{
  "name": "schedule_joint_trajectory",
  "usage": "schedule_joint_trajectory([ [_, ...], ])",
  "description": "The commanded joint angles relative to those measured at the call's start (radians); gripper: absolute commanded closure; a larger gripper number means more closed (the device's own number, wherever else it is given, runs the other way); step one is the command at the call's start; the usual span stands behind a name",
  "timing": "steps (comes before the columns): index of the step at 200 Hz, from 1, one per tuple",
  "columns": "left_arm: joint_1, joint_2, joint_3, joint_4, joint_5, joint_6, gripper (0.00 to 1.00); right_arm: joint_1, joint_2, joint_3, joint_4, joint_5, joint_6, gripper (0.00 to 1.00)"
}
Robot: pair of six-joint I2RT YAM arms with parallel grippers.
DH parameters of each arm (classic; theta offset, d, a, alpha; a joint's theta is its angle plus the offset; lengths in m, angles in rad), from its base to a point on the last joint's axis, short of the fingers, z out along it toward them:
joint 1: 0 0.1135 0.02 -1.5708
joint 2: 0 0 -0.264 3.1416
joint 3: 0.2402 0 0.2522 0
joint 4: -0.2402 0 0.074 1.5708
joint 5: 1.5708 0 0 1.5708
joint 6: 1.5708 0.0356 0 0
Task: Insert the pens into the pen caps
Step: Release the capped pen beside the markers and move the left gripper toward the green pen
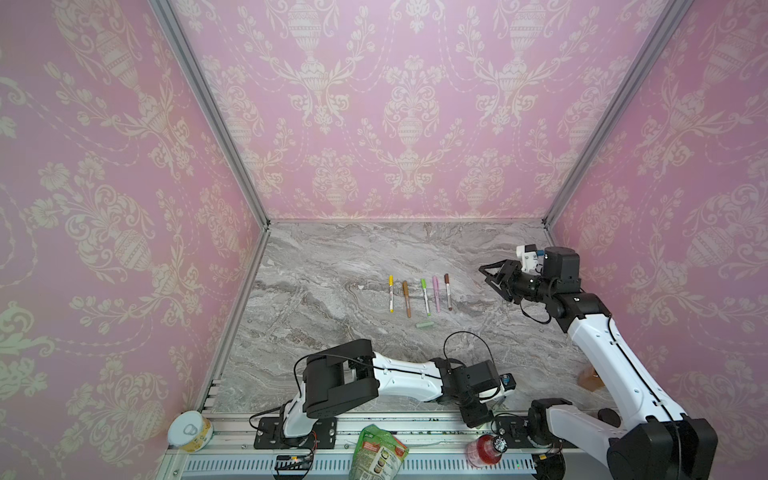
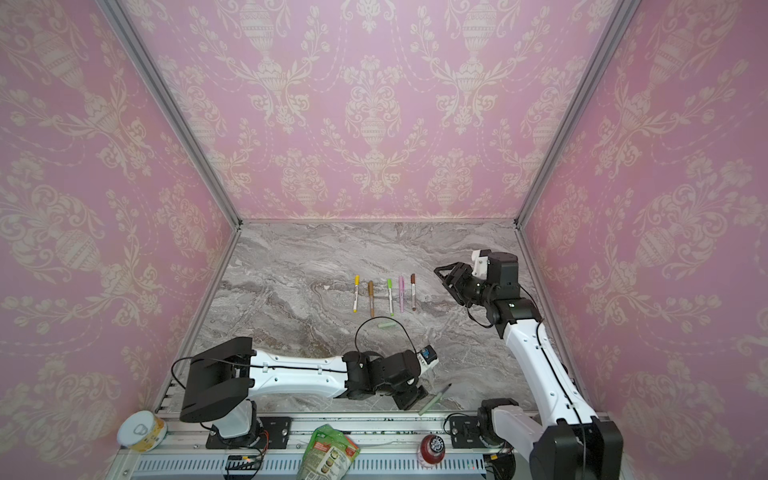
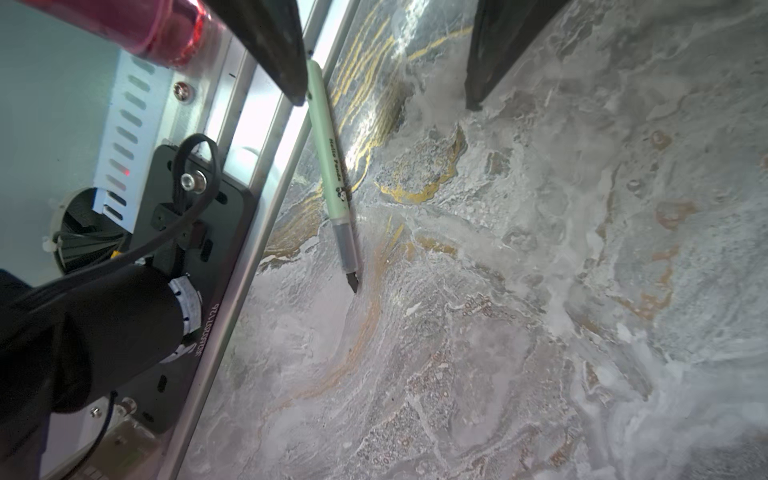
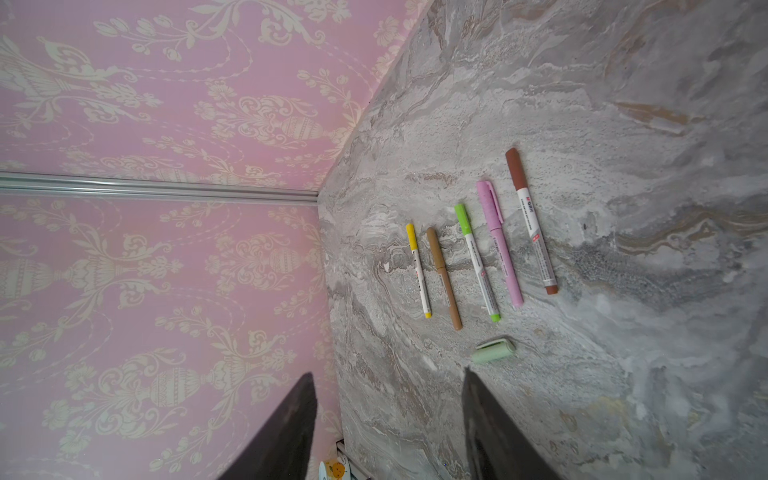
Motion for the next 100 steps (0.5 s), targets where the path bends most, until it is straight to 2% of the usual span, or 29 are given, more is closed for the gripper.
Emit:
schedule_joint_trajectory([
  [1,-0.004,0.038,-0.019,0.087,-0.033,0.013,0.37,-0.005,0.016,0.049,-0.047,-0.027,-0.036,0.44],
  [100,-0.02,0.15,0.051,0.05,-0.015,0.066,0.38,-0.005,0.02,0.068,-0.095,-0.012,-0.054,0.47],
])
